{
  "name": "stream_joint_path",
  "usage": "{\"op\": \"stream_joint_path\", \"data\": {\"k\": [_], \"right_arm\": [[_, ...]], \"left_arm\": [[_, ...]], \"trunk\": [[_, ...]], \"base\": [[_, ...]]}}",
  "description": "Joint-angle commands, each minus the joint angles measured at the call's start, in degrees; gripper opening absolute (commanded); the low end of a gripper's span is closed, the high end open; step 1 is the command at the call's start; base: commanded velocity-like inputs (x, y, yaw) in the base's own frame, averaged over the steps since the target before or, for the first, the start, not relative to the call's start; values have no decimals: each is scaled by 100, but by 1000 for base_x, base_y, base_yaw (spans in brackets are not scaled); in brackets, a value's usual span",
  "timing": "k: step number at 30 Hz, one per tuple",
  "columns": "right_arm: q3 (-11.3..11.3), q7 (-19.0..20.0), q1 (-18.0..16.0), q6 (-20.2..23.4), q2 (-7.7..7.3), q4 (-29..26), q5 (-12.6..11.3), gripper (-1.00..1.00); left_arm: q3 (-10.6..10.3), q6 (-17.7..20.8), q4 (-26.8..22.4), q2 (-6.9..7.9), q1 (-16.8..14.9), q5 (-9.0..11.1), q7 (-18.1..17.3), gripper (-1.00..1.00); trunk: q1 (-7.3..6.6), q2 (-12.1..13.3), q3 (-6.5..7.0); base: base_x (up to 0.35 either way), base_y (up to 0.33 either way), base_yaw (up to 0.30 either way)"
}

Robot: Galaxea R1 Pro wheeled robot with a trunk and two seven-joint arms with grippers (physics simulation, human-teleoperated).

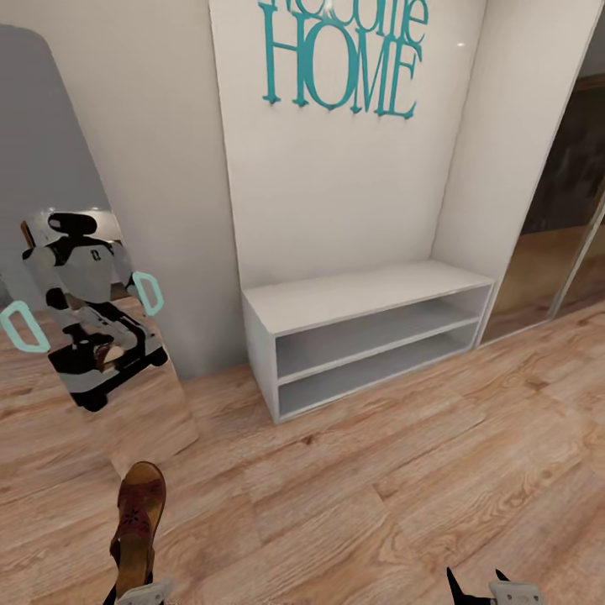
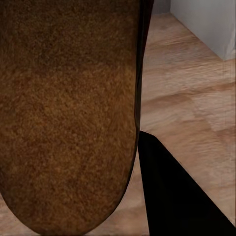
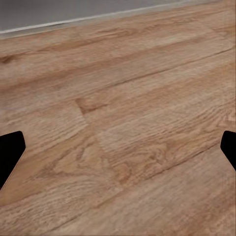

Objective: Pick up the two gym shoes and the two sandals from the corridor floor and place them onto the hallstand (shoe rack) in the corridor, making sure they are on the rack and not on the floor. Arrange them so the two gym shoes are next to each other and the two sandals are next to each other.

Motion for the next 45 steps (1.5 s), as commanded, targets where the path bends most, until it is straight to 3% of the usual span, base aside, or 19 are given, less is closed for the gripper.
{"op": "stream_joint_path", "data": {"k": [1,45], "right_arm": [[-48,51,-7,-23,4,0,27,100],[-48,52,-7,-23,4,0,22,100]], "left_arm": [[1,-13,4,-1,-5,-13,13,-100],[-4,-13,-4,-1,-5,-21,13,-100]], "trunk": [[-1,-2,-12],[-1,-2,-262]], "base": [[0,0,207],[0,0,224]]}}
